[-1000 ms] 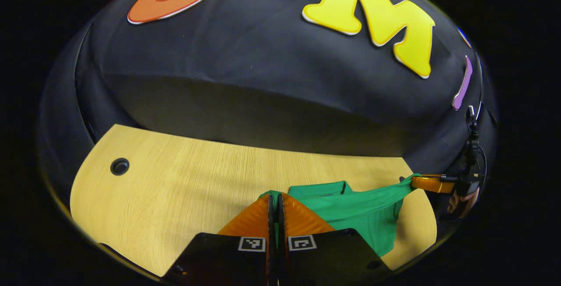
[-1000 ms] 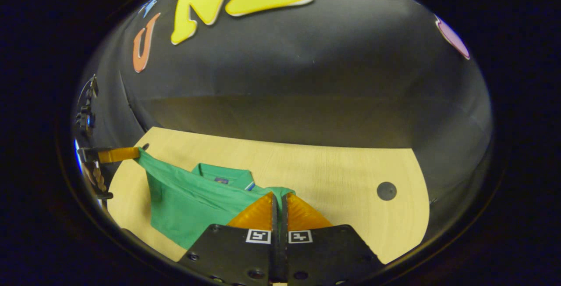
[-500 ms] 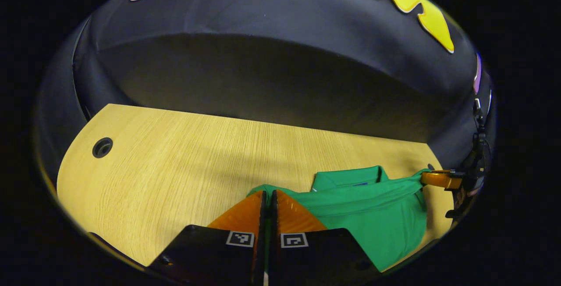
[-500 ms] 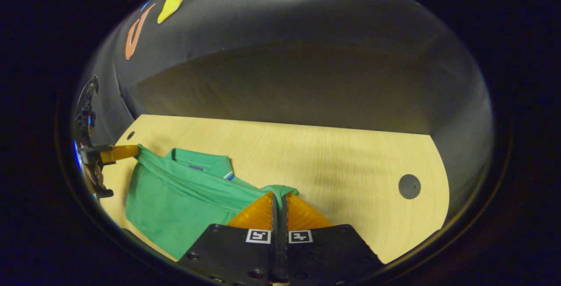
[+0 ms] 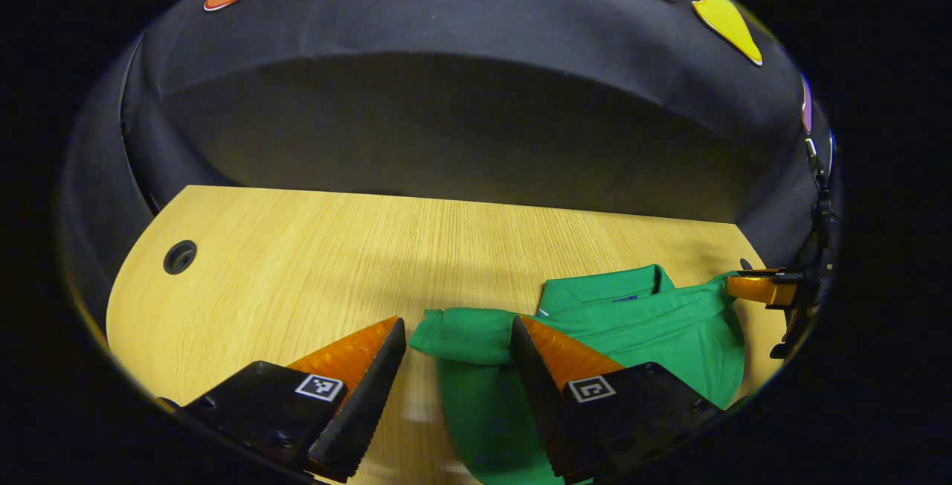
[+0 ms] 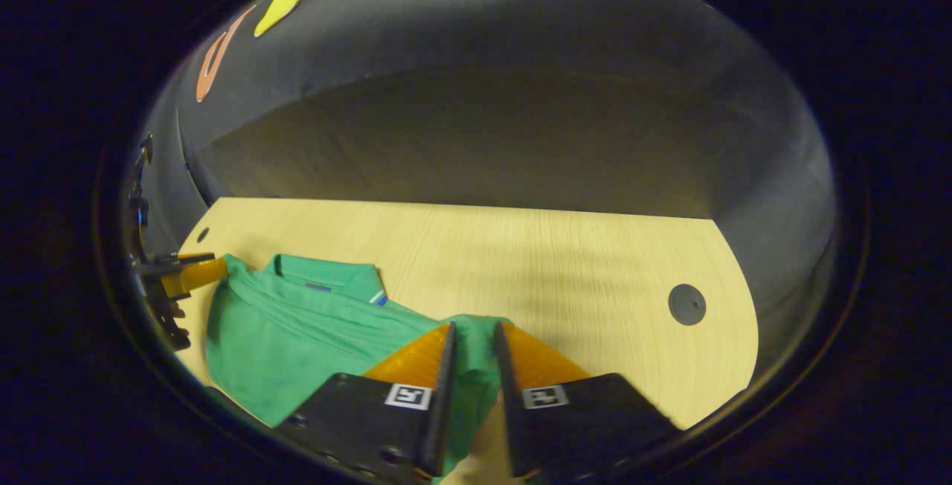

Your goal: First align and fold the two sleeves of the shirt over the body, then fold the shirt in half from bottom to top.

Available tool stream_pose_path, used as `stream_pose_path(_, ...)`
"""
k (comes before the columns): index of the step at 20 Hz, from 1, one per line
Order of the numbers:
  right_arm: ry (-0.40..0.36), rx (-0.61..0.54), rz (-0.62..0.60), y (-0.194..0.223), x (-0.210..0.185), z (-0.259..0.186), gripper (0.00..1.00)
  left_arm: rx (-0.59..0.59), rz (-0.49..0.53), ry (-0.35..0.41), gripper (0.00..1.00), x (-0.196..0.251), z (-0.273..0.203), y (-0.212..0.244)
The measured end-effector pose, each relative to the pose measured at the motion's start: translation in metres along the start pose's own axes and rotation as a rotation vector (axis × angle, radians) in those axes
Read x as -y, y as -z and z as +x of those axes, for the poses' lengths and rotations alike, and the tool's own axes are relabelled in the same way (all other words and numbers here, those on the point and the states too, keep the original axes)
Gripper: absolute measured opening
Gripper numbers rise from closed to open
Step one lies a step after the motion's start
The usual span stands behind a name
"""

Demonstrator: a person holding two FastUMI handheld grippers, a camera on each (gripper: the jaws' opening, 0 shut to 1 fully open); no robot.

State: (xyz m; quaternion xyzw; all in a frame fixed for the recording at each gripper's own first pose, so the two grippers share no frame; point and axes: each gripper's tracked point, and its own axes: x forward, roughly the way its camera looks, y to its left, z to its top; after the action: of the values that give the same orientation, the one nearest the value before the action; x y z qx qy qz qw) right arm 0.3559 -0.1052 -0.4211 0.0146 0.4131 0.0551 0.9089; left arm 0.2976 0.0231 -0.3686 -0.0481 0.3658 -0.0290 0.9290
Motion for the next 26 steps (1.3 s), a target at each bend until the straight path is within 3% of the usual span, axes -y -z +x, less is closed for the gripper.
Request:
stream_pose_path(3,0.005,0.066,0.013,-0.017,-0.006,-0.03,0.87,0.051,-0.031,-0.018,0.95,-0.001,-0.028,-0.017)
stream_pose_path(8,0.054,0.242,-0.014,-0.055,-0.021,-0.117,0.93,0.191,0.001,-0.022,0.99,0.005,-0.109,-0.069)
stream_pose_path(9,0.065,0.282,-0.019,-0.063,-0.025,-0.141,0.96,0.228,0.011,-0.026,1.0,0.007,-0.129,-0.082)
stream_pose_path(15,0.121,0.512,-0.048,-0.083,-0.063,-0.308,0.94,0.459,0.075,-0.015,1.0,0.047,-0.266,-0.139)
stream_pose_path(19,0.117,0.596,-0.037,-0.063,-0.09,-0.401,0.94,0.548,0.13,-0.049,1.0,0.07,-0.344,-0.138)
stream_pose_path(26,0.091,0.678,-0.031,0.002,-0.094,-0.515,0.96,0.635,0.08,-0.041,1.0,0.126,-0.471,-0.09)
